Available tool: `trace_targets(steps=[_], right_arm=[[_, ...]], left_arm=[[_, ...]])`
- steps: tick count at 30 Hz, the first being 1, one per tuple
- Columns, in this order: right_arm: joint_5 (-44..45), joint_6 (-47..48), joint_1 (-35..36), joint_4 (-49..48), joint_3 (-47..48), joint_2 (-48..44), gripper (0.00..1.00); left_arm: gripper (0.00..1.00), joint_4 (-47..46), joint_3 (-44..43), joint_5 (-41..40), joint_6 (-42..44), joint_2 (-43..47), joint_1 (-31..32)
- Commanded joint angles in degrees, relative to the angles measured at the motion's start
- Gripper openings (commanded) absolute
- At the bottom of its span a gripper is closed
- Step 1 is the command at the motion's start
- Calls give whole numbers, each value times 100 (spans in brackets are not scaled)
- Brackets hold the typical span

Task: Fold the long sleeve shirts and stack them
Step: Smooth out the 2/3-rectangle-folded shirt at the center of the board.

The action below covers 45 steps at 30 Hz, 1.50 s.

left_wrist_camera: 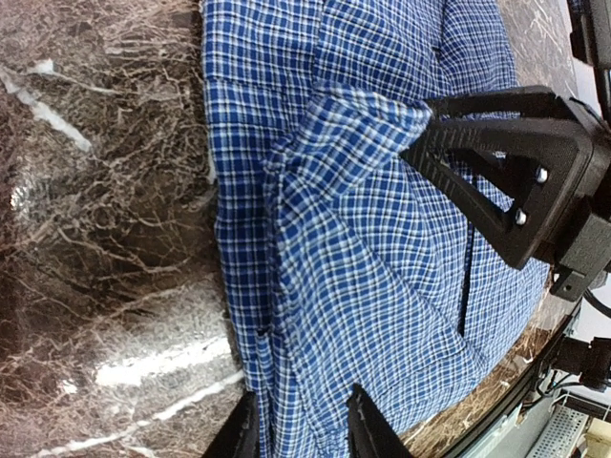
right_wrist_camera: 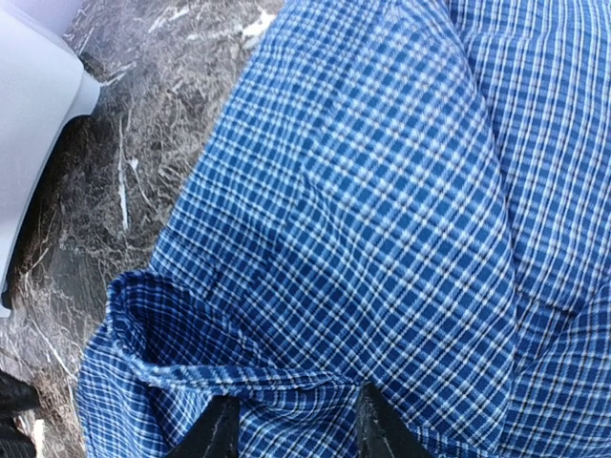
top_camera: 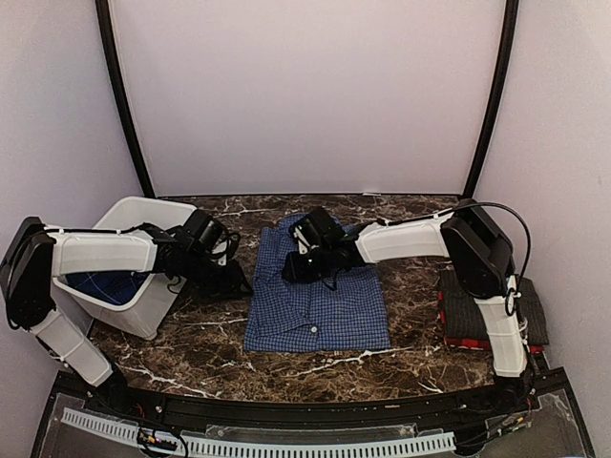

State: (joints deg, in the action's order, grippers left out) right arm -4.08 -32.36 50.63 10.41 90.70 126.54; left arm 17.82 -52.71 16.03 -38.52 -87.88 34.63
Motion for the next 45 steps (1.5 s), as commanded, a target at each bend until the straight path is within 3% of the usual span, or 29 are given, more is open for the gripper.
trace_targets(steps=[1,8,21,30,45], right_arm=[[325,82,145,167,332,-30,37],[530,189,269,427,753,269,38],[648,347,289,987,1990,1254,59],[675,501,287,884,1884,641,69],[1144,630,246,406,1072,-1042,69]], left_arm=[[30,-29,78,132,-111,170,150],[30,-53,129,163,-205,154,305],[37,33,453,323,-304,383,517],[38,-198,677,583,-477,384,708],[36,-306,681,309,-800,-36,994]])
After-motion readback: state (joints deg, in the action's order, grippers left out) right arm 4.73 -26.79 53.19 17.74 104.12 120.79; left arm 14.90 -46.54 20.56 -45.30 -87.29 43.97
